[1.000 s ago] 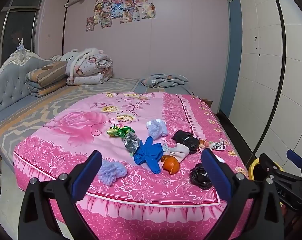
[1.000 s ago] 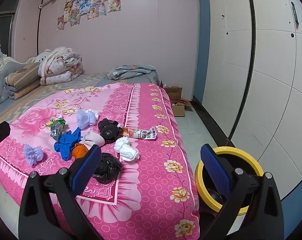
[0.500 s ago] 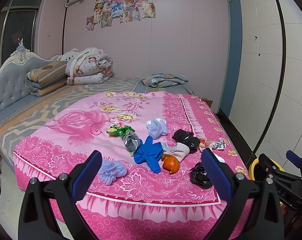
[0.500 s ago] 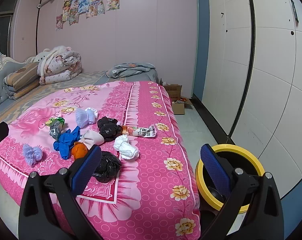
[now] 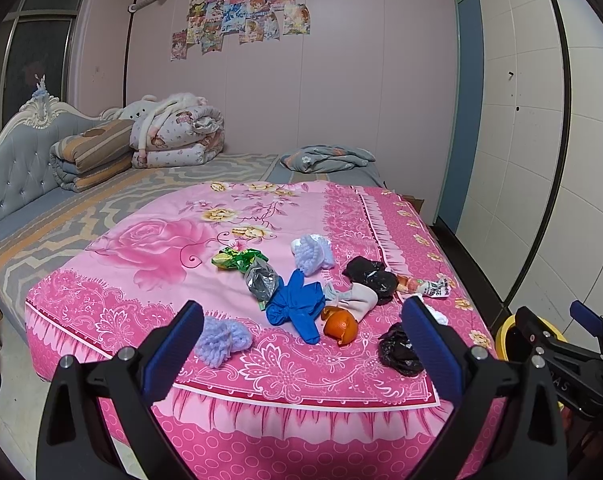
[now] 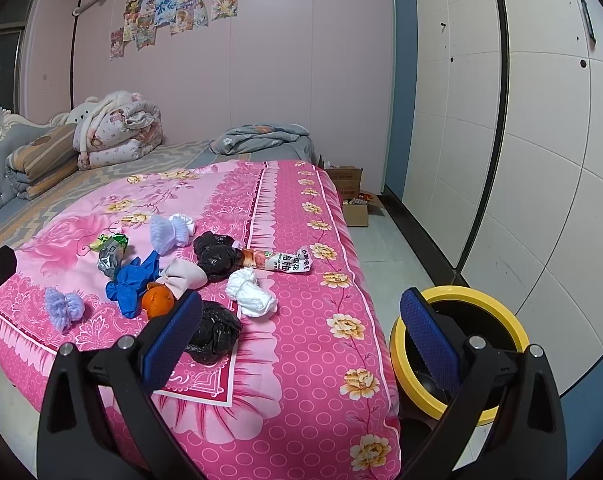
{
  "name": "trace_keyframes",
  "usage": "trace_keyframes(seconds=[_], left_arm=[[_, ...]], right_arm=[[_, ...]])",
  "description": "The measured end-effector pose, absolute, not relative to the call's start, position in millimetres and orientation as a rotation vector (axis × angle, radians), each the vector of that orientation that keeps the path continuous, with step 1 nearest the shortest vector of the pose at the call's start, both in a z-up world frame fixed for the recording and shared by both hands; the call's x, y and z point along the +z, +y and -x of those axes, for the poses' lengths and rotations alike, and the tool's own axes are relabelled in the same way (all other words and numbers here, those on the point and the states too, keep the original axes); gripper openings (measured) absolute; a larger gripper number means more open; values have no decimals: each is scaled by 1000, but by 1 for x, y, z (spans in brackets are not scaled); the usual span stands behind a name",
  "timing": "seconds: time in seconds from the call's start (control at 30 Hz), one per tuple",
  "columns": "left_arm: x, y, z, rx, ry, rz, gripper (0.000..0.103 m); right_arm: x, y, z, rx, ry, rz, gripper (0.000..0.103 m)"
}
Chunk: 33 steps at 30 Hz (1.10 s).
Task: Collect trash
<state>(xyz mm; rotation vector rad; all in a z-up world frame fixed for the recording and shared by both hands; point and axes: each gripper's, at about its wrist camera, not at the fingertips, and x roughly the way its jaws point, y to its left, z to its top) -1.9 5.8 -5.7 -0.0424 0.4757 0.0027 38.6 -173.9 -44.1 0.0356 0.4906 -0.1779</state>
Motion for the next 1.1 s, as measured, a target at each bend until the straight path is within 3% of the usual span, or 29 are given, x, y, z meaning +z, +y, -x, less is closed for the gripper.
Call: trace_keyframes(seconds=[1.1], left_arm=[[-6,5,1,4,480,45,96]], right_arm=[[-45,-174,-39,-176,495,-39,95]])
